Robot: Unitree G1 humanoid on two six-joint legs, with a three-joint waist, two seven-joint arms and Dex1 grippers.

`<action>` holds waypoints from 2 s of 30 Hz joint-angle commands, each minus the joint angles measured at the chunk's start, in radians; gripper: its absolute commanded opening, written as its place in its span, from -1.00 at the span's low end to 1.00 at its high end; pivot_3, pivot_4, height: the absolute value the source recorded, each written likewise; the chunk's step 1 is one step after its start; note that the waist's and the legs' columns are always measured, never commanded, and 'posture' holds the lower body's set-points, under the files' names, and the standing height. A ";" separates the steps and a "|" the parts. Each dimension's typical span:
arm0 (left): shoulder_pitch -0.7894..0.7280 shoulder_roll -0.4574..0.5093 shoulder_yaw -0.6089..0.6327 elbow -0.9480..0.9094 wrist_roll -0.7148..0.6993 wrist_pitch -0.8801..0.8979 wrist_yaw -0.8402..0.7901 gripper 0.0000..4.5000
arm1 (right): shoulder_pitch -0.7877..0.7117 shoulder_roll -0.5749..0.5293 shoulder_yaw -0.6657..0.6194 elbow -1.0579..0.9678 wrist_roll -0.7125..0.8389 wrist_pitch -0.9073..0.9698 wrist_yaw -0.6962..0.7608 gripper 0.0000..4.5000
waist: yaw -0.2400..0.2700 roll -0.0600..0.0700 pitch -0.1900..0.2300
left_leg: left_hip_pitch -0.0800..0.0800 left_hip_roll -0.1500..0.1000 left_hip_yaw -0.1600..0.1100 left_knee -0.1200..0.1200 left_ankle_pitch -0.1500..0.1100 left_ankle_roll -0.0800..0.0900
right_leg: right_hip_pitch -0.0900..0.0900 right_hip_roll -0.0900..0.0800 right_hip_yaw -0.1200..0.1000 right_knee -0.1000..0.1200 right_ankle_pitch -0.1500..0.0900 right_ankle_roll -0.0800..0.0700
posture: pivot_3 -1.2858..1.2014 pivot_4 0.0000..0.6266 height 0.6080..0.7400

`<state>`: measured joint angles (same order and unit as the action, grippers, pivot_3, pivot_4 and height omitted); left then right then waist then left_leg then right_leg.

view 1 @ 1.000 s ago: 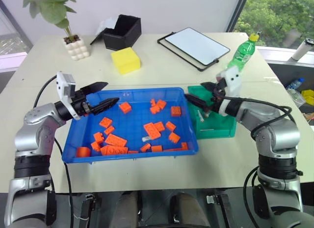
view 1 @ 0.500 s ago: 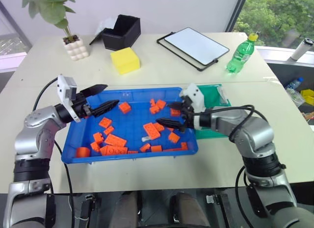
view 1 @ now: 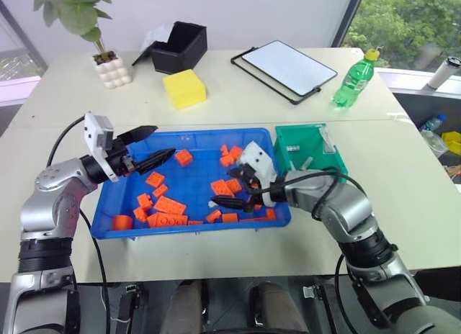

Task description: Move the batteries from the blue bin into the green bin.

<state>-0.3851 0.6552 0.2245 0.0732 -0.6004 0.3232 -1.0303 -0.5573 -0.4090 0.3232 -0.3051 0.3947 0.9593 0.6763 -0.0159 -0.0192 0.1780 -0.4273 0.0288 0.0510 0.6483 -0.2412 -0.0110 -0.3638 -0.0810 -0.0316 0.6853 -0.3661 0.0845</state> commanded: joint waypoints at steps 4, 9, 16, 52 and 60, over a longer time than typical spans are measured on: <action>0.005 0.010 0.035 -0.037 -0.014 -0.002 0.009 1.00 | 0.002 -0.034 0.046 0.010 -0.042 -0.046 0.027 0.98 | 0.000 0.000 0.000 | 0.000 0.000 0.000 0.000 0.000 0.000 | 0.000 0.000 0.000 0.000 0.000 0.000 | 0.03 -0.52 1.00; 0.012 0.010 0.040 -0.043 -0.015 -0.003 0.018 1.00 | -0.009 -0.026 0.063 0.039 -0.057 -0.056 0.033 0.98 | 0.000 0.000 0.000 | 0.000 0.000 0.000 0.000 0.000 0.000 | 0.000 0.000 0.000 0.000 0.000 0.000 | 0.03 -0.52 1.00; 0.021 0.009 0.053 -0.045 -0.014 -0.011 0.034 1.00 | -0.018 -0.020 0.084 0.065 -0.083 -0.070 0.048 0.64 | 0.000 0.000 0.000 | 0.000 0.000 0.000 0.000 0.000 0.000 | 0.000 0.000 0.000 0.000 0.000 0.000 | 0.03 -0.52 1.00; 0.070 0.000 0.079 -0.099 -0.019 -0.011 0.085 1.00 | -0.233 0.082 0.080 0.393 -0.260 -0.389 0.159 0.76 | -0.003 0.000 0.000 | 0.000 0.000 0.000 0.000 0.001 -0.002 | 0.000 0.000 0.000 0.000 0.000 0.000 | 0.03 -0.52 1.00; 0.073 0.000 0.078 -0.097 -0.017 -0.006 0.083 1.00 | -0.161 -0.088 0.050 0.216 -0.144 -0.342 0.392 0.76 | 0.001 0.000 0.000 | 0.000 0.000 0.000 0.000 0.000 0.000 | 0.001 -0.001 -0.001 0.000 0.000 0.000 | 0.03 -0.52 1.00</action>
<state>-0.3072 0.6469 0.2732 0.0014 -0.6025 0.3230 -0.9504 -0.7296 -0.4878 0.3881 -0.0398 0.2197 0.6150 1.0336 -0.0147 -0.0194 0.1778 -0.4271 0.0286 0.0506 0.6484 -0.2413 -0.0109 -0.3629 -0.0817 -0.0322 0.6851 -0.3661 0.0846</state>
